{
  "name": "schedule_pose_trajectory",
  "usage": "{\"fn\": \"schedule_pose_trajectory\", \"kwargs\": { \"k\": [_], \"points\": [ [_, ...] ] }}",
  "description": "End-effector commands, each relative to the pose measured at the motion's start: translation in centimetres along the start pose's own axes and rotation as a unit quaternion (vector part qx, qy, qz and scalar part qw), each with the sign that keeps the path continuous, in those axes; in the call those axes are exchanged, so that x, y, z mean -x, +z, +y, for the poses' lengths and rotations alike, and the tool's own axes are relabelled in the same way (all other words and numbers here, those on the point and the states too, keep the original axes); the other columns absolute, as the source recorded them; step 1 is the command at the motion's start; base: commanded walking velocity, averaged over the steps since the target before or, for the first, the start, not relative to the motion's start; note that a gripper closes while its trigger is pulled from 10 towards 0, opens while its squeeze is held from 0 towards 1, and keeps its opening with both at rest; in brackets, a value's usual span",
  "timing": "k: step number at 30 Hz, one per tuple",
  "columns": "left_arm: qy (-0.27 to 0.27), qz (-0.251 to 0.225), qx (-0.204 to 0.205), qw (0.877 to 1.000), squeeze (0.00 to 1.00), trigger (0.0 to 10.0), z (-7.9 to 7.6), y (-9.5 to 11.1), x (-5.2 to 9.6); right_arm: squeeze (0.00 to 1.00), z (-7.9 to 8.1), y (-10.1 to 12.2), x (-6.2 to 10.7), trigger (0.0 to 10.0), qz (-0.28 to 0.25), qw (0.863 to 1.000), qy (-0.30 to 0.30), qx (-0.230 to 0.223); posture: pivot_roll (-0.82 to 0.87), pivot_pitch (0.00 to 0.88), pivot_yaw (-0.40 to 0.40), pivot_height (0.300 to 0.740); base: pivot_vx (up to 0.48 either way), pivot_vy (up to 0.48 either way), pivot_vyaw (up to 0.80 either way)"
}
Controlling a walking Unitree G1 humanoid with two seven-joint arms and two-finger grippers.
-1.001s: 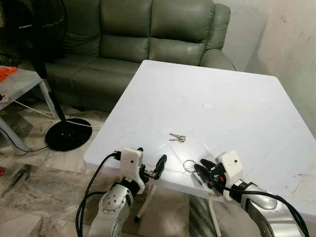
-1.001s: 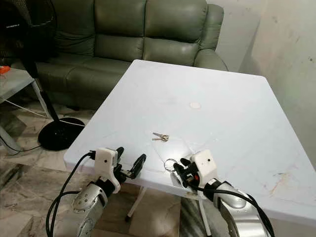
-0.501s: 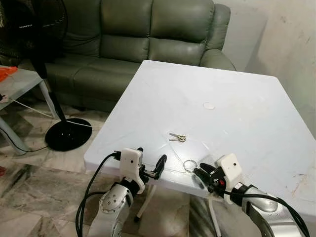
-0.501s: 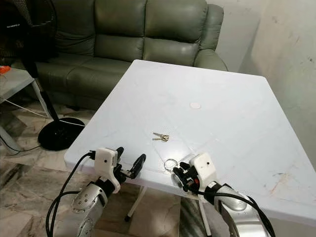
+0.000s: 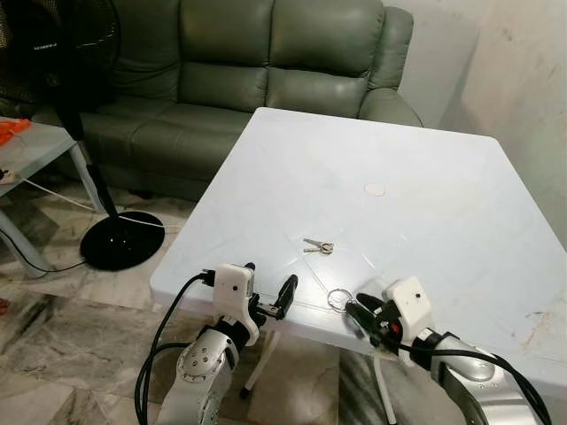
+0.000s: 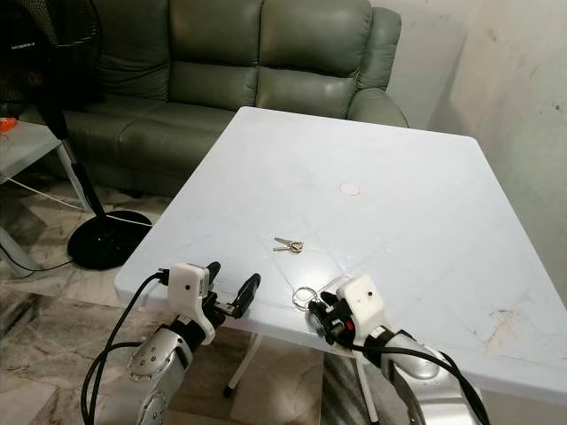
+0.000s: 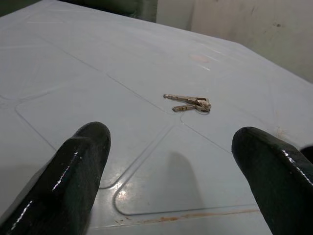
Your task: Hang keys on a hook
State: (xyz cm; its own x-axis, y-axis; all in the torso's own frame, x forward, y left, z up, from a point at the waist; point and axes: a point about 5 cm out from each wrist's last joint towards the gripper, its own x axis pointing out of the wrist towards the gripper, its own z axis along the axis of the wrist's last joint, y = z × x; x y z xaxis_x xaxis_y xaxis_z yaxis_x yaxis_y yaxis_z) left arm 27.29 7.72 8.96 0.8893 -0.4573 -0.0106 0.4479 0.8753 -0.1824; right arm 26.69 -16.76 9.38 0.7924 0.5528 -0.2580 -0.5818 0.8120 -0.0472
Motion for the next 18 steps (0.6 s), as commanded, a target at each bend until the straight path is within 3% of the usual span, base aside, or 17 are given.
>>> {"fn": "schedule_pose_trajectory", "kwargs": {
  "k": [1, 18],
  "points": [
    [-0.002, -0.003, 0.011, 1.0, 0.0, 10.0, -0.51, 0.15, -0.13, 0.0, -0.18, 0.25, 0.05, 10.0, -0.001, 1.0, 0.0, 0.003, 0.01, 0.076, -0.066, 0.74, 0.0, 0.0, 0.0],
    [0.0, -0.005, 0.014, 1.0, 0.0, 10.0, -0.49, 0.3, -0.19, 0.0, 0.05, -0.29, 0.53, 10.0, 0.02, 0.999, 0.021, 0.025, 0.0, 0.078, -0.066, 0.74, 0.0, 0.0, 0.0]
  ]
}}
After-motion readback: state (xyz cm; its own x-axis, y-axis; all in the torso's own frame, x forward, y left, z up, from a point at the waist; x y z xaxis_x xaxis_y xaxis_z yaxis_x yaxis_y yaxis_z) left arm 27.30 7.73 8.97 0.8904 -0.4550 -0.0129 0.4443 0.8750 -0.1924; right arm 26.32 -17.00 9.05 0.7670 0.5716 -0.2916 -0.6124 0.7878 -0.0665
